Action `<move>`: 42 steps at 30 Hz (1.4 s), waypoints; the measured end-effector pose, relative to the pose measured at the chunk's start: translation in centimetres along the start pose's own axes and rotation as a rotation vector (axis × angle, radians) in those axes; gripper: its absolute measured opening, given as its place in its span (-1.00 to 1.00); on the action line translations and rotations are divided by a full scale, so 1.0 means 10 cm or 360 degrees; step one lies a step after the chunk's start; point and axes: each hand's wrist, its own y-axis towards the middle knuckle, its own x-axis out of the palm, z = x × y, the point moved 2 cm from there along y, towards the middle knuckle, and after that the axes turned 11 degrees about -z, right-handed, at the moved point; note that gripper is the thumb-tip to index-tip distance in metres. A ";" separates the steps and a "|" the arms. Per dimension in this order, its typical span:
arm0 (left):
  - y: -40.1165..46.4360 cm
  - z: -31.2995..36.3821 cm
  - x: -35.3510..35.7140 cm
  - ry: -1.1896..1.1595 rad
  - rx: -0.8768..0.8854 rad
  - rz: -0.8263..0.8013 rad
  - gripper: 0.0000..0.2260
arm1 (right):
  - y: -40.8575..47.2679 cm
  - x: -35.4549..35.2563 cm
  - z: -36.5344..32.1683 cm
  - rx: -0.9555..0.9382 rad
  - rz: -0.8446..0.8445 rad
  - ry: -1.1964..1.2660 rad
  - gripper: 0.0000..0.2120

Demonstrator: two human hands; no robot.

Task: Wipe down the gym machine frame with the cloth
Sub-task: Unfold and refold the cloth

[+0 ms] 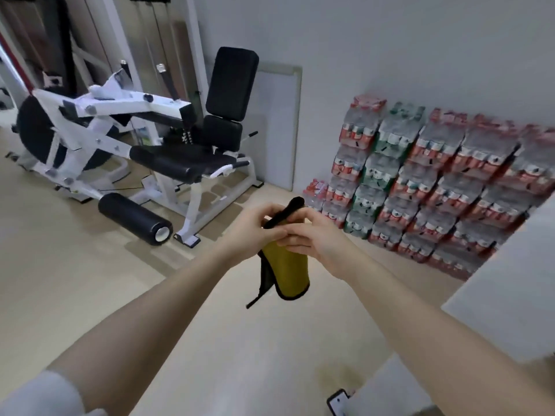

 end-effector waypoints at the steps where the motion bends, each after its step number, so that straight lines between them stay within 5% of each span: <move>1: 0.26 -0.03 -0.10 0.0001 0.0024 -0.0033 -0.77 | 0.22 -0.10 -0.07 -0.0007 0.0067 -0.0033 -0.91; 11: 2.85 -0.32 -0.44 -0.0032 0.0074 -0.0240 -0.86 | 1.87 -1.87 -0.49 -0.0174 0.0661 -0.0592 -0.85; 15: 4.04 -0.14 -0.39 -0.0169 0.0102 -0.0431 -0.84 | 2.41 -2.91 -0.80 -0.0144 0.0618 -0.0428 -0.63; 20: 5.38 0.31 -0.14 -0.0178 0.0213 -0.0614 -0.88 | 2.68 -4.04 -1.22 -0.0126 0.0656 -0.0366 -0.85; 30: 7.81 0.52 0.84 -0.0035 0.0312 -0.0972 -0.91 | 3.08 -6.23 -1.62 -0.0374 0.1214 -0.0242 -0.85; 36: 9.57 0.95 1.48 -0.0198 0.0430 -0.0971 -0.92 | 3.40 -7.91 -1.98 -0.0534 0.1566 -0.0167 -0.82; 42: 10.88 1.91 1.76 -0.0290 0.0646 -0.0815 -0.91 | 3.57 -9.29 -2.84 -0.0769 0.1556 -0.0103 -0.86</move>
